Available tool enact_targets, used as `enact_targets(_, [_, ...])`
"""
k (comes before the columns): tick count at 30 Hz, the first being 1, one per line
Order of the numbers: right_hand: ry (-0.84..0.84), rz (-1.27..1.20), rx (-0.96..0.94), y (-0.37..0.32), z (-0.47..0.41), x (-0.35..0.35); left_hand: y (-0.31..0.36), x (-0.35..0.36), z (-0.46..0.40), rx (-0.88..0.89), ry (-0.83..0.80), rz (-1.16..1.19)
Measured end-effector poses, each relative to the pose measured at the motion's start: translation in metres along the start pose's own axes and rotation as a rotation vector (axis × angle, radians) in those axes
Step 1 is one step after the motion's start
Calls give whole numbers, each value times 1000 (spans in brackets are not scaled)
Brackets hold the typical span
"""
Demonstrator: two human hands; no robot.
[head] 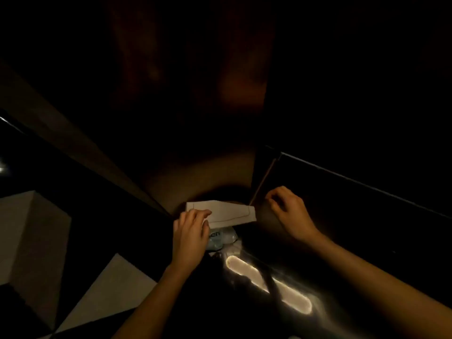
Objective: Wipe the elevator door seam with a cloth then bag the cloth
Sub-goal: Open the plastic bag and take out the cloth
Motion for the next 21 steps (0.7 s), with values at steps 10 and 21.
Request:
enact_targets(10, [-61,342,-121,165,-73,174,-89,177,-79,219,-163,-603])
enact_targets(21, [-57,661,-63,189,-89,199,-104,173,-89,189,-200,-695])
Point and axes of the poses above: each hand's wrist, its own z-axis away from the middle knuckle, its own x-axis out of the palm, y = z × x, the point moved 3 cm from there along -z, towards the middle knuckle, and after that the axes turned 12 degrees about -y, right-handed, at the moved point
